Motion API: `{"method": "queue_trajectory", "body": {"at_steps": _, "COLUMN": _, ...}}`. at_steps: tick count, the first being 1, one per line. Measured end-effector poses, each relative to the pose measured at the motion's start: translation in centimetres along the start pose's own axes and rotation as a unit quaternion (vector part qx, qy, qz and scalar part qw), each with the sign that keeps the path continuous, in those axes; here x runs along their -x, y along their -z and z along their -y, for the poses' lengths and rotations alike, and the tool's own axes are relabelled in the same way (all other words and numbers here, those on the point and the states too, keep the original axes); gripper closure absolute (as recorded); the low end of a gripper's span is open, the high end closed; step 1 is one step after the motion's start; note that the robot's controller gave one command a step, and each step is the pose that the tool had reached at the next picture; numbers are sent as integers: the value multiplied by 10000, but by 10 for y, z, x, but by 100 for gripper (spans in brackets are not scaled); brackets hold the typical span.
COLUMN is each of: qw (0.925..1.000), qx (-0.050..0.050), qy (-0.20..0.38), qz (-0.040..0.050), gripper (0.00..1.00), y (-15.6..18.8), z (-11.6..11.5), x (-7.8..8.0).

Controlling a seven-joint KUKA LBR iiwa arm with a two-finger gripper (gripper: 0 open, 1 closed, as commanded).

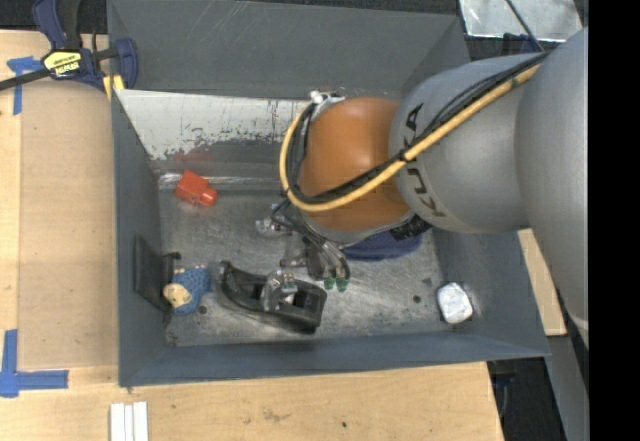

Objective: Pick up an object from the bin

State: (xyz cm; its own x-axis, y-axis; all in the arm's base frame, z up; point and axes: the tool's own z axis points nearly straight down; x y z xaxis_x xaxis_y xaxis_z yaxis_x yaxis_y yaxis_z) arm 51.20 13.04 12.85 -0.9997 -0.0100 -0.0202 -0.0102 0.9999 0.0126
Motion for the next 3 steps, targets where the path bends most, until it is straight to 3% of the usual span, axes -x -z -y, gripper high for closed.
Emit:
{"method": "queue_trajectory", "body": {"at_steps": 1, "qw": 9999, "qx": -15, "qy": 13, "qz": -163, "gripper": 100, "y": -2, "z": -1, "x": -7}}
{"method": "queue_trajectory", "body": {"at_steps": 2, "qw": 9960, "qx": -44, "qy": 893, "qz": -54, "gripper": 100, "y": 108, "z": -20, "x": -1}}
{"method": "queue_trajectory", "body": {"at_steps": 3, "qw": 9992, "qx": -72, "qy": -371, "qz": -115, "gripper": 100, "y": 5, "z": -11, "x": 20}}
